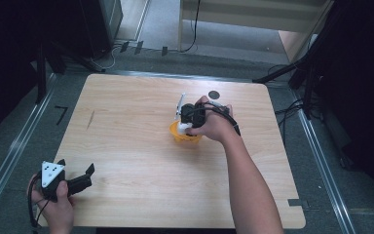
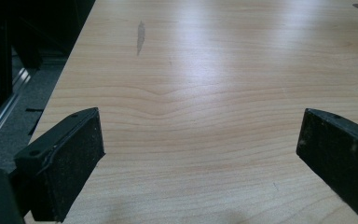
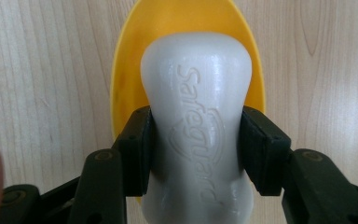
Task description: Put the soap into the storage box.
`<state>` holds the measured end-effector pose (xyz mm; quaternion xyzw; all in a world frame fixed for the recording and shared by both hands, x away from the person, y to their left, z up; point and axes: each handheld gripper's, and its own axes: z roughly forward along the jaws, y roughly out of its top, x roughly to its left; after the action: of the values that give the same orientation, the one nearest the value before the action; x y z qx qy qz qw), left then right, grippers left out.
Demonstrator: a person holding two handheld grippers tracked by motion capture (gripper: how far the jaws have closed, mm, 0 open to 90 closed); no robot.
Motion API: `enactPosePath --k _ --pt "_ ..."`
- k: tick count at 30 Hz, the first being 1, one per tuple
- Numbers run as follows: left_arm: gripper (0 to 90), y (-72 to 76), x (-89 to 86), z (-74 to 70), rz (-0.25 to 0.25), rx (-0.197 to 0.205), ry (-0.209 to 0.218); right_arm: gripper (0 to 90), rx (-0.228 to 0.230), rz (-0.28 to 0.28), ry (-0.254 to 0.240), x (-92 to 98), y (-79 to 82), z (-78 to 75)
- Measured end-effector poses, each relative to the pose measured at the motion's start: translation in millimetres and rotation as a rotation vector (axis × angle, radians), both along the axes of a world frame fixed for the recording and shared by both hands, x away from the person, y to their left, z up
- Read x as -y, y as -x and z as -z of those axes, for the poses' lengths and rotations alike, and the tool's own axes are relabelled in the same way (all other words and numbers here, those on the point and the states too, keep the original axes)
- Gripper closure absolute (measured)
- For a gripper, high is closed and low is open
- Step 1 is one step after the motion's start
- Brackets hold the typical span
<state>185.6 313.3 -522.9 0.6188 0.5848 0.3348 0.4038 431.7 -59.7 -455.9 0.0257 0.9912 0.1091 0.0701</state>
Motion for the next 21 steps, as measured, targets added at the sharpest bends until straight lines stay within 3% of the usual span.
enactPosePath --k 11,21 --pt "1.1 0.0 -0.4 -0.1 -0.002 -0.003 0.003 50.2 -0.014 0.007 0.006 -3.7 -1.2 8.1" --pt "1.1 -0.2 -0.4 -0.1 -0.002 -0.004 0.003 45.9 -0.035 0.023 -0.027 -2.2 -2.8 9.6"
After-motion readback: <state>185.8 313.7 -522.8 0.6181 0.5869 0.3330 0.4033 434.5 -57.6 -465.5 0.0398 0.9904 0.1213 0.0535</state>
